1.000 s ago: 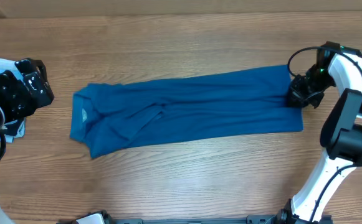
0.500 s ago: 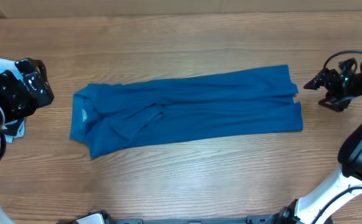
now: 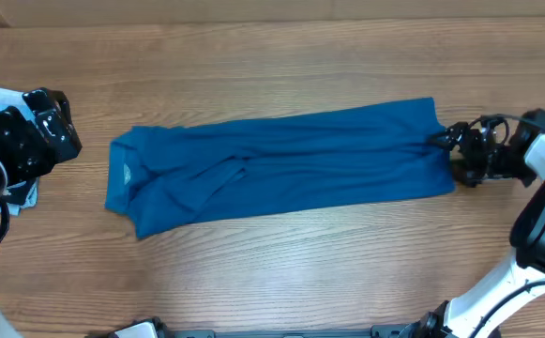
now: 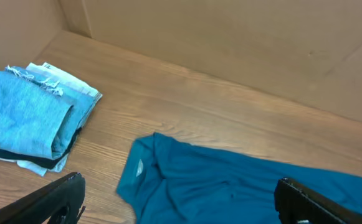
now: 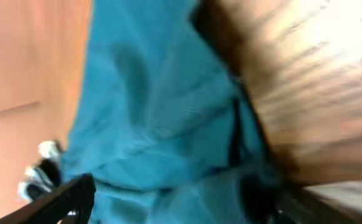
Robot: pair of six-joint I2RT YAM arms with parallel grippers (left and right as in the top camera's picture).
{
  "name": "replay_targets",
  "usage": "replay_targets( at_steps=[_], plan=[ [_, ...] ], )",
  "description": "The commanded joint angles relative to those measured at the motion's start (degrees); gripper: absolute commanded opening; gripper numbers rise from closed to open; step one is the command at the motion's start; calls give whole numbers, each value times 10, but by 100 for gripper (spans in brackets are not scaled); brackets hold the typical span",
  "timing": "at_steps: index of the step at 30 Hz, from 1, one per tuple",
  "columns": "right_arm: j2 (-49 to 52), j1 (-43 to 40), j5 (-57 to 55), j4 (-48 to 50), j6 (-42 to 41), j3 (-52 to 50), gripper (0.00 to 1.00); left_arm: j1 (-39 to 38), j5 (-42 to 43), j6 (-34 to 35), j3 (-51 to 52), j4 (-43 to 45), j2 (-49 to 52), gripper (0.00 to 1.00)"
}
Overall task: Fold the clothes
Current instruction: 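Grasp the teal strip's right end with the right gripper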
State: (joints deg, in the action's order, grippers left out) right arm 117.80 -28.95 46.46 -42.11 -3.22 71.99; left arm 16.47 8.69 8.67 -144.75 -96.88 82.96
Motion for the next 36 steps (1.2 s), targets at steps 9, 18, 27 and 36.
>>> replay_targets(
  at_steps=[9, 18, 27, 36],
  plan=[
    [22, 0, -104, 45, -96, -36, 86, -5, -5, 4, -1, 1, 0, 100],
    [22, -54, -142, 37, -40, 12, 87, -5, -5, 4, -1, 1, 0, 100],
    [24, -10, -166, 34, -23, 7, 89, -5, -5, 4, -1, 1, 0, 100],
    [59, 71, -191, 41, -81, 7, 89, -5, -5, 4, -1, 1, 0, 100]
  ],
)
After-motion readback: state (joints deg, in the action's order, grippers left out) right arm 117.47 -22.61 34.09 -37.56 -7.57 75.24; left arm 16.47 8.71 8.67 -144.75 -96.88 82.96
